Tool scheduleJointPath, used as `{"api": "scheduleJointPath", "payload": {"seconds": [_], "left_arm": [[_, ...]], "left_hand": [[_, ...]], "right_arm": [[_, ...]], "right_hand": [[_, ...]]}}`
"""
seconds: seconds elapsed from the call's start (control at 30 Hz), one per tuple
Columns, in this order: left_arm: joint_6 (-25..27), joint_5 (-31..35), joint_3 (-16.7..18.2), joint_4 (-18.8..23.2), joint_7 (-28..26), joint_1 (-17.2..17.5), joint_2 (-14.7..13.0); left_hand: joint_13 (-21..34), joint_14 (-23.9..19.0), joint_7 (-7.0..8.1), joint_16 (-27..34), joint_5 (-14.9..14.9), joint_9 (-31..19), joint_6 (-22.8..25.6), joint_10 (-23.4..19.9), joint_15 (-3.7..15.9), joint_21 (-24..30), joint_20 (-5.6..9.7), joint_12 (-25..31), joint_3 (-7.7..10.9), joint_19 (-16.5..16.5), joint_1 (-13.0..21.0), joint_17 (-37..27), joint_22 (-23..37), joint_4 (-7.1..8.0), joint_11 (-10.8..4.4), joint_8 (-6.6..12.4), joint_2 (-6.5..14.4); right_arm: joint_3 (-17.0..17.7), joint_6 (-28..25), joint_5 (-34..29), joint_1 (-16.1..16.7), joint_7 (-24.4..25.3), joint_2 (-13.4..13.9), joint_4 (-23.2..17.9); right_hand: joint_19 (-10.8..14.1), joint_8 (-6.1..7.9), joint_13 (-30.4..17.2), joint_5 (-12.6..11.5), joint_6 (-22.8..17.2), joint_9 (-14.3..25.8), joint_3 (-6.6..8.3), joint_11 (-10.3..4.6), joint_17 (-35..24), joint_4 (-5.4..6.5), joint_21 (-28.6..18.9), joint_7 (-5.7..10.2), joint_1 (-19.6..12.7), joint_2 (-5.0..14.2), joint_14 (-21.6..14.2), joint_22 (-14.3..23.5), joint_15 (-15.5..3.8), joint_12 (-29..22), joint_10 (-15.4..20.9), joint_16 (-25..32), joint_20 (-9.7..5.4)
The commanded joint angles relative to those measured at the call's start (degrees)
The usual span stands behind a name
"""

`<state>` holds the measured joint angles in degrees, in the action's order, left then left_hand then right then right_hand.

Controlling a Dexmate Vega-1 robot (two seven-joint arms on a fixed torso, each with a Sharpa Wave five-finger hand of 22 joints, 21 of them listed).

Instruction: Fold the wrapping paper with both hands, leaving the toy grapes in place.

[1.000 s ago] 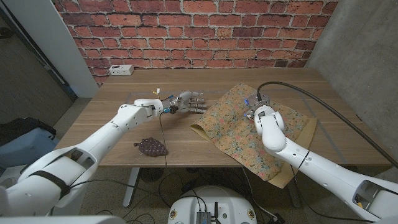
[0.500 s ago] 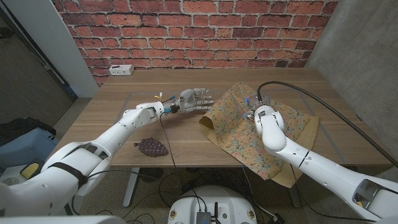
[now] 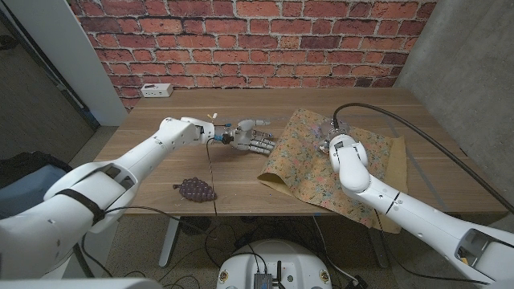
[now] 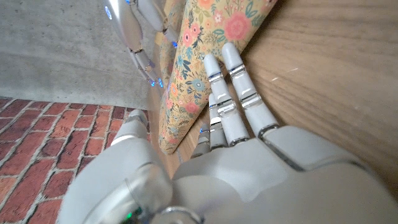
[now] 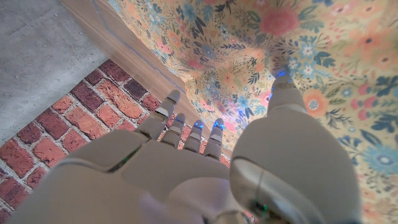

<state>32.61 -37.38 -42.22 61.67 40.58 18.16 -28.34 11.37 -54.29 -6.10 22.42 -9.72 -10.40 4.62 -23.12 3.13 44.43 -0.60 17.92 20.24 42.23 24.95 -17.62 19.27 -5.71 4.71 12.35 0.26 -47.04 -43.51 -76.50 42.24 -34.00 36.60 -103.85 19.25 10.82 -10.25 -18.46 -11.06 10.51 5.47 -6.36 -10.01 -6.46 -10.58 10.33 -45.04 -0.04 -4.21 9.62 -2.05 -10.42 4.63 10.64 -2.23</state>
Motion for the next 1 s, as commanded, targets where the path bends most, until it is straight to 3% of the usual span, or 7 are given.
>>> {"api": "scheduleJointPath", "payload": {"seconds": [0.03, 0.17, 0.3, 0.53, 0.63, 0.9, 1.0], "left_arm": [[2.07, 5.93, -6.65, -8.50, 6.85, -6.82, 2.95], [-1.25, 5.42, -4.42, -9.84, 4.83, -5.64, 4.30], [-2.52, 4.50, -2.91, -13.31, 4.36, -5.59, 6.74], [-11.33, 4.96, -2.07, -27.98, 10.48, -8.92, 14.31], [-13.67, 5.14, -1.01, -32.07, 11.43, -9.88, 16.63], [-16.42, 11.33, -3.85, -35.92, 11.47, -13.90, 19.32], [-15.15, 18.56, -9.89, -28.87, 12.90, -15.91, 16.84]], "left_hand": [[-0.33, -4.97, 0.05, 6.58, -0.28, -0.36, 4.49, -5.38, 2.46, 6.73, 3.20, -0.52, 0.16, 1.42, 2.62, -6.85, 6.07, -2.39, -5.10, 0.78, 0.82], [-0.06, -2.12, 2.62, 16.45, -0.55, -0.80, 12.32, -13.17, 3.15, 13.70, 3.97, -0.72, 1.00, -0.98, 11.15, -20.07, 12.15, -4.29, -9.98, 1.66, 2.25], [0.13, -0.36, 3.91, 23.39, -0.50, -0.98, 17.14, -19.20, 4.24, 16.40, 4.20, -0.09, 1.36, -2.57, 17.90, -28.04, 12.94, -4.74, -10.85, 2.14, 2.05], [0.13, 1.39, 4.39, 24.51, -0.07, -0.92, 17.59, -18.59, 4.35, 17.47, 4.20, -1.41, -0.20, -3.75, 19.00, -28.10, 12.62, -3.57, -10.54, 1.42, 0.57], [0.05, 1.04, 3.97, 23.94, 0.05, -0.83, 16.91, -17.88, 4.12, 18.30, 4.30, -2.41, -1.98, -3.61, 15.99, -26.55, 12.29, -1.99, -9.29, 0.60, -0.32], [0.02, -3.34, 1.78, 23.36, -0.49, -0.70, 10.66, -17.86, 3.62, 20.87, 4.81, -5.04, -6.33, -0.25, 7.40, -24.01, 9.81, 0.77, -1.26, -2.02, -4.58], [0.00, -5.96, 0.39, 23.60, -1.04, -0.68, 5.62, -17.69, 4.47, 22.01, 6.06, -5.98, -8.79, 2.58, 2.91, -23.14, 8.07, 2.28, 2.69, -2.29, -6.67]], "right_arm": [[-0.65, -0.19, 1.37, -1.19, 0.95, -0.11, 1.11], [-1.00, -0.36, 1.73, -1.62, 0.97, -0.16, 1.52], [-1.37, -0.69, 1.98, -2.12, 0.97, -0.31, 2.04], [-2.15, -0.58, 2.88, -3.52, 1.48, -0.71, 3.61], [-2.43, -0.38, 3.62, -4.14, 1.79, -0.87, 4.27], [-3.06, -0.16, 5.87, -5.50, 3.15, -0.98, 5.68], [-3.34, -0.23, 6.68, -5.97, 3.74, -0.94, 6.23]], "right_hand": [[0.62, 0.25, -0.28, -0.31, 0.02, 0.32, -0.46, -0.25, -0.11, -0.13, -0.40, -0.19, -0.48, 0.43, -0.60, 0.14, -5.29, -0.52, 0.68, 0.42, -0.25], [0.70, 0.23, -0.28, -0.40, 0.04, 0.31, -0.60, -0.34, -0.10, -0.10, -0.42, -0.16, -0.58, 0.50, -0.61, 0.14, -5.28, -0.47, 0.61, 0.40, -0.29], [0.67, 0.24, -0.28, -0.50, 0.00, 0.31, -0.76, -0.39, -0.10, -0.08, -0.39, -0.09, -0.71, 0.59, -0.63, 0.14, -5.33, -0.46, 0.61, 0.38, -0.38], [0.64, 0.22, -0.28, -0.65, 0.00, 0.32, -1.07, -0.51, -0.11, 0.00, -0.36, -0.11, -0.83, 0.72, -0.64, 0.14, -5.41, -0.43, 0.61, 0.35, -0.50], [0.66, 0.23, -0.28, -0.72, -0.04, 0.32, -1.23, -0.44, -0.11, 0.04, -0.36, -0.18, -0.89, 0.77, -0.68, 0.14, -5.40, -0.43, 0.63, 0.35, -0.43], [0.73, 0.22, -0.29, -0.86, -0.04, 0.32, -1.56, -0.37, -0.11, 0.11, -0.38, -0.27, -1.02, 0.87, -0.73, 0.14, -5.33, -0.43, 0.66, 0.35, -0.41], [0.68, 0.21, -0.29, -0.91, -0.01, 0.32, -1.70, -0.44, -0.11, 0.13, -0.36, -0.17, -1.08, 0.89, -0.75, 0.14, -5.39, -0.42, 0.63, 0.34, -0.56]]}}
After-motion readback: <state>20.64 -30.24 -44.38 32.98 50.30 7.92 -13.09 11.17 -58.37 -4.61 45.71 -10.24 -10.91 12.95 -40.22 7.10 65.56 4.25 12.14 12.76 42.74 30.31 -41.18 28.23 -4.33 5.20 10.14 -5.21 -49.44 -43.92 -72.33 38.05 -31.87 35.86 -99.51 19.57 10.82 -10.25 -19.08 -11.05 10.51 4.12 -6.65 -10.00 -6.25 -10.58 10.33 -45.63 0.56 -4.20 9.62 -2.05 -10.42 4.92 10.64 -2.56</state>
